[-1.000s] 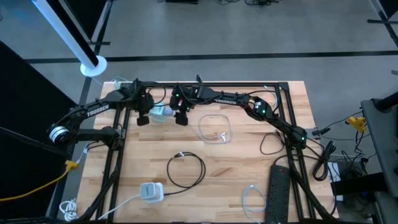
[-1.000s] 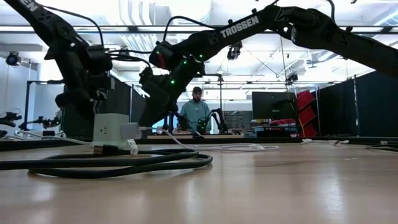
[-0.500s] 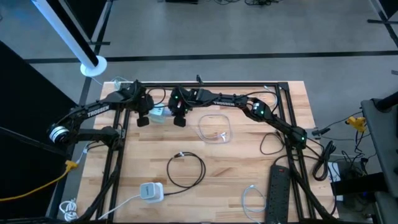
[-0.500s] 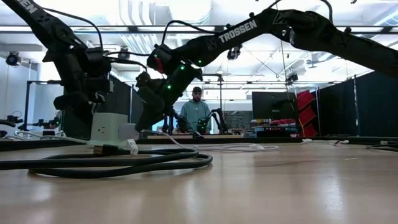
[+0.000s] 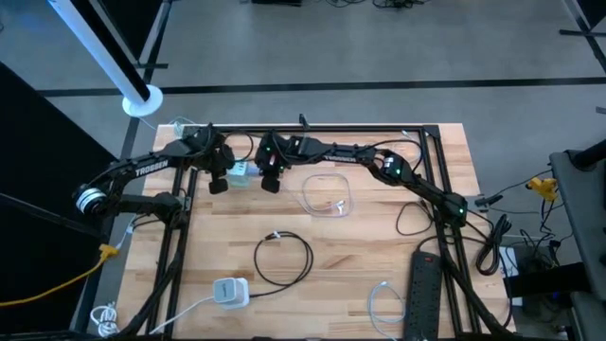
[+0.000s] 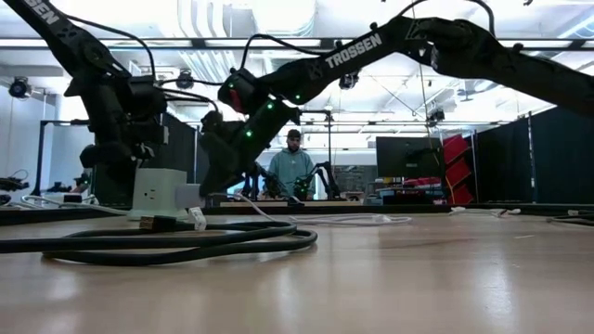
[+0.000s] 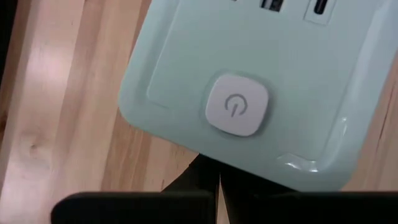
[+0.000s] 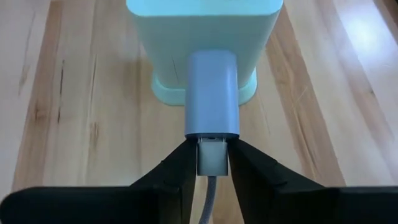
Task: Insert USB
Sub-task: Insert the light blue charger adapter into the light green outlet extension, then insert the white USB cable into the black outlet extension
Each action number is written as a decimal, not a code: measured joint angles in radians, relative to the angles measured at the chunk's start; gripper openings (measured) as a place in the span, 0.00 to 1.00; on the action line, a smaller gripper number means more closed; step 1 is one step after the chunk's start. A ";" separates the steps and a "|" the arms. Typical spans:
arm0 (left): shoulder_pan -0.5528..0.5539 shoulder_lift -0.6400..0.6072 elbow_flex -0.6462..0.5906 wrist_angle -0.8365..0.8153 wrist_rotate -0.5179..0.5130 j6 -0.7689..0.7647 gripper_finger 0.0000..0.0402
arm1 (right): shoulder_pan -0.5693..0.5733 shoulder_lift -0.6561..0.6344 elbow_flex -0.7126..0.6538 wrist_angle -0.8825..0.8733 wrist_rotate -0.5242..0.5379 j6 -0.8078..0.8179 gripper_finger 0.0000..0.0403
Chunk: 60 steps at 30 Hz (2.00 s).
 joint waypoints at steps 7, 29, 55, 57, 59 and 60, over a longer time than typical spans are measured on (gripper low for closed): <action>0.003 -0.036 0.000 0.008 -0.011 0.004 0.00 | -0.004 -0.029 0.000 -0.060 0.008 -0.116 0.22; 0.003 -0.055 0.066 -0.033 -0.081 -0.009 0.00 | -0.030 -0.260 0.004 -0.560 0.003 -0.186 0.63; 0.004 -0.161 0.652 -0.422 -0.021 -0.422 0.00 | -0.266 -0.864 -0.921 -0.896 0.081 0.349 0.41; 0.004 -0.172 0.648 -0.360 0.020 -0.457 0.00 | -0.271 -0.915 -1.018 -0.865 0.083 0.489 0.40; 0.004 -0.177 0.643 -0.314 0.061 -0.473 0.00 | -0.281 -0.955 -1.101 -0.834 0.080 0.567 0.39; 0.004 -0.177 0.641 -0.292 0.081 -0.476 0.00 | -0.288 -0.971 -1.140 -0.806 0.080 0.609 0.39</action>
